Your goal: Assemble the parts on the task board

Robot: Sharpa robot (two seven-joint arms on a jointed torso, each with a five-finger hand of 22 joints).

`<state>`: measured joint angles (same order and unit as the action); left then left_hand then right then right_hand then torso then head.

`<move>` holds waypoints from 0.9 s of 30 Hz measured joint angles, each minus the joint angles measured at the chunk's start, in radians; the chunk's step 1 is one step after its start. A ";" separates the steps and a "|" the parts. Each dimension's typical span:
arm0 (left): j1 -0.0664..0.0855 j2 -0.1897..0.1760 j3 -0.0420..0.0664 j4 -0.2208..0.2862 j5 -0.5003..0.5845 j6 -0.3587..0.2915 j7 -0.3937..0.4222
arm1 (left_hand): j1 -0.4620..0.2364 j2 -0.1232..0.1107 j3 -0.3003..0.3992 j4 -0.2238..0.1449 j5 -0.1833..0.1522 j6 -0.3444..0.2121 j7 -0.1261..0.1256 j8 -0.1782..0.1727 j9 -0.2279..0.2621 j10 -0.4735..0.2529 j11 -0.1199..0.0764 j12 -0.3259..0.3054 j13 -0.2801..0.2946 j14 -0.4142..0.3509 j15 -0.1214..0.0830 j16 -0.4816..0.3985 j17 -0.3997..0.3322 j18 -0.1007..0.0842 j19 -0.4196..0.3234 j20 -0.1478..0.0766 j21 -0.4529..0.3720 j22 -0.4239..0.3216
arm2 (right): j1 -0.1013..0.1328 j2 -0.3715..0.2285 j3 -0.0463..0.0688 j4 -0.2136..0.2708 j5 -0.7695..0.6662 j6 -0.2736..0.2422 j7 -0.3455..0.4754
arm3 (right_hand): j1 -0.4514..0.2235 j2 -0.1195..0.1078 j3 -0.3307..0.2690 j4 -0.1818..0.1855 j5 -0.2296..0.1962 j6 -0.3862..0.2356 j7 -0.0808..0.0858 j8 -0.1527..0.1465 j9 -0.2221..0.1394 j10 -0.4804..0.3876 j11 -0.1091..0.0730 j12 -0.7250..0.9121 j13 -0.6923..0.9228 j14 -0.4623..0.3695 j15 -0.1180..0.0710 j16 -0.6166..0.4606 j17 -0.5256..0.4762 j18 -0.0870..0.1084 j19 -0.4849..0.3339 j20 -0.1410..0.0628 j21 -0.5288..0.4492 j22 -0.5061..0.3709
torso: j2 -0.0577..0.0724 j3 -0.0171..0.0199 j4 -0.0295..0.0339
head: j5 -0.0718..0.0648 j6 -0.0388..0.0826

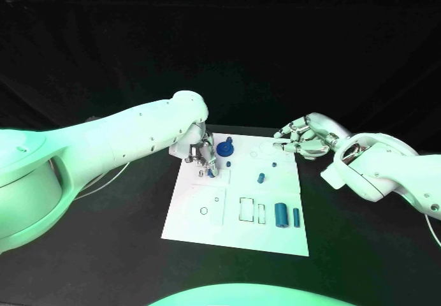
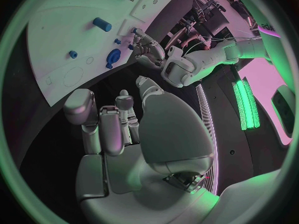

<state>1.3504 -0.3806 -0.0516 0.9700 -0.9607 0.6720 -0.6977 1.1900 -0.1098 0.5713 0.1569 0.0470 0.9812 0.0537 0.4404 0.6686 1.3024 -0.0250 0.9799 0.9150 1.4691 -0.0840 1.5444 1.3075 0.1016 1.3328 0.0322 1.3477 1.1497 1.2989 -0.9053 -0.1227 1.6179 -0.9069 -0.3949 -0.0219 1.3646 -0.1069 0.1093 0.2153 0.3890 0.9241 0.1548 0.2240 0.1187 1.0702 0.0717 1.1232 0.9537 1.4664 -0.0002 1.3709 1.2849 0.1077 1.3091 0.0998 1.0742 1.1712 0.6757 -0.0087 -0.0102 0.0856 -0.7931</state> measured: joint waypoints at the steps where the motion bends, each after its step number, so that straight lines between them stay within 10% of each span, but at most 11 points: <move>1: 0.000 0.000 0.000 0.000 0.000 0.001 0.000 | 0.000 0.000 0.000 0.000 0.000 0.000 0.000 0.000 0.000 0.000 0.000 0.000 0.000 0.000 0.000 0.000 0.000 0.000 0.000 0.000 0.000 0.000 | 0.000 0.000 0.000 0.000 0.000 0.000 0.000 | 0.000 0.000 0.000 0.000 0.000 0.000 0.000 0.000 0.000 0.000 0.000 0.000 0.000 0.000 0.000 0.000 0.000 0.000 0.000 0.000 0.000 0.000 | 0.000 0.0000 0.0000 | 0.000 0.000; 27: 0.000 0.013 -0.004 -0.016 -0.002 0.023 0.000 | -0.006 -0.006 0.014 -0.014 -0.002 0.000 0.000 0.001 0.004 0.004 -0.003 0.000 0.000 0.000 0.000 0.000 0.000 0.000 0.000 0.000 0.000 0.000 | 0.000 0.005 0.000 -0.002 0.000 0.001 0.000 | 0.000 0.000 0.000 0.000 0.000 0.000 0.000 0.000 0.000 0.000 0.000 0.000 -0.001 0.000 0.000 0.000 0.000 0.000 0.000 0.000 0.000 0.000 | 0.000 0.0000 -0.0004 | 0.001 -0.008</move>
<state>1.3501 -0.3678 -0.0560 0.9543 -0.9626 0.6947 -0.6977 1.1842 -0.1155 0.5856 0.1426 0.0453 0.9815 0.0537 0.4416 0.6724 1.3061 -0.0284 0.9799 0.9151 1.4690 -0.0840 1.5444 1.3074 0.1014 1.3328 0.0321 1.3477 1.1495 1.2986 -0.9008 -0.1227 1.6162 -0.9070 -0.3937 -0.0220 1.3646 -0.1069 0.1093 0.2153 0.3890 0.9241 0.1548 0.2240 0.1186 1.0702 0.0717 1.1232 0.9529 1.4664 -0.0002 1.3709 1.2849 0.1077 1.3091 0.0998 1.0742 1.1712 0.6761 -0.0087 -0.0105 0.0871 -0.8008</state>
